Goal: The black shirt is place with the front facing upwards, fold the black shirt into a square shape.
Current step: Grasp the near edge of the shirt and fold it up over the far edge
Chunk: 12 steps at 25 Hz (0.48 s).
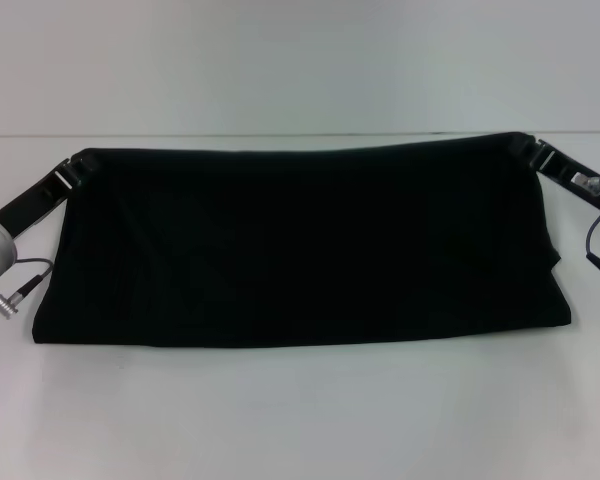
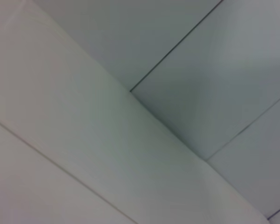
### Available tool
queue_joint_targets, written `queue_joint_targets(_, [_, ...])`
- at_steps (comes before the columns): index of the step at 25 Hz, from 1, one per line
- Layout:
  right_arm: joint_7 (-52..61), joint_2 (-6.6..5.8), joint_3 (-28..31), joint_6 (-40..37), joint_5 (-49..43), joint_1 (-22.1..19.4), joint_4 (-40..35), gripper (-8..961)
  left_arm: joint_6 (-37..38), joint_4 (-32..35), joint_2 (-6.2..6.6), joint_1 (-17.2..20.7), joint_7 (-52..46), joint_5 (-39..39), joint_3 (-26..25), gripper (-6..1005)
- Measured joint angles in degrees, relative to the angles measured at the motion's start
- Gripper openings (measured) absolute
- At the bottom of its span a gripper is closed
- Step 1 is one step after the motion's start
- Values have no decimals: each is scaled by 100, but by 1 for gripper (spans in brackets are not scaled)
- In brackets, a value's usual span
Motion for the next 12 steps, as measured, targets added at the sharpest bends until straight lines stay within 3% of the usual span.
queue_joint_targets(6, [-608, 7, 2, 135, 442, 71, 181, 59, -199, -160, -33, -121, 451, -299, -10, 71])
queue_joint_targets(12, [-1012, 27, 61, 472, 496, 269, 328, 63, -365, -167, -156, -203, 874, -668, -3, 71])
